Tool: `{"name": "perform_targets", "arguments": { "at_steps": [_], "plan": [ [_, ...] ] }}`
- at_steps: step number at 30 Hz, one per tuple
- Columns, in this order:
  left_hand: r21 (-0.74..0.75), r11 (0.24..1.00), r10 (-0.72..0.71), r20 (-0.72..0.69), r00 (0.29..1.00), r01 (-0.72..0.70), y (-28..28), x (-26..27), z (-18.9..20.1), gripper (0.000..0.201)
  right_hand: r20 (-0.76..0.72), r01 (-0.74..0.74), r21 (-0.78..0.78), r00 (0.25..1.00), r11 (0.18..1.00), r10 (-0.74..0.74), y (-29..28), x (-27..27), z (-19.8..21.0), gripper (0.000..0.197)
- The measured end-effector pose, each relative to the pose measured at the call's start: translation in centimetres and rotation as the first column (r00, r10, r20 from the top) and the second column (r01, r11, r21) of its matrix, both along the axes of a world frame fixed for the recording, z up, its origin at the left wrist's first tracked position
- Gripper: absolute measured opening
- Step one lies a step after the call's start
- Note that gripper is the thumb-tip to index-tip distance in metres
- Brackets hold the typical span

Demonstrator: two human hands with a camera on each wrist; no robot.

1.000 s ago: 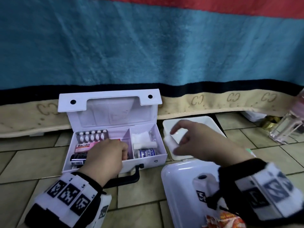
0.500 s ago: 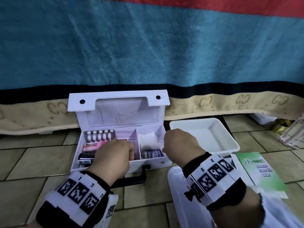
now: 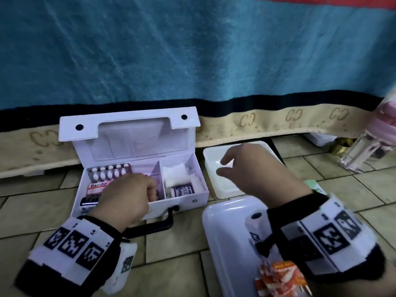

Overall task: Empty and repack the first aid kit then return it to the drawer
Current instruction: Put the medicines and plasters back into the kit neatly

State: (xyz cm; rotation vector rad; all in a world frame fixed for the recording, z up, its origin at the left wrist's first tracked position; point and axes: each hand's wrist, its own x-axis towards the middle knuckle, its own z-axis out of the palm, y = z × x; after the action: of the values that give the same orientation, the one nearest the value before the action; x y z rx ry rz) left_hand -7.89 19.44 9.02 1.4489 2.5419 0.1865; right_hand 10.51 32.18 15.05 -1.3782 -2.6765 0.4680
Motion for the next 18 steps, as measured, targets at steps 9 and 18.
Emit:
{"name": "perform_targets", "arguments": {
  "at_steps": [9,18],
  "plan": [
    [-0.004,0.999,0.034,-0.086,0.996,-0.034,-0.3,1.0,0.0,0.029,0.167,0.364,0.026,0.917,0.931,-0.363,3.1,15.8,-1.5,0.045],
    [-0.029,0.999,0.041,-0.04,0.998,-0.042,0.0,-0.8,-1.8,0.043,0.112,0.466,-0.085,0.883,0.881,-0.456,1.8,20.2,-7.2,0.049]
  ]
}}
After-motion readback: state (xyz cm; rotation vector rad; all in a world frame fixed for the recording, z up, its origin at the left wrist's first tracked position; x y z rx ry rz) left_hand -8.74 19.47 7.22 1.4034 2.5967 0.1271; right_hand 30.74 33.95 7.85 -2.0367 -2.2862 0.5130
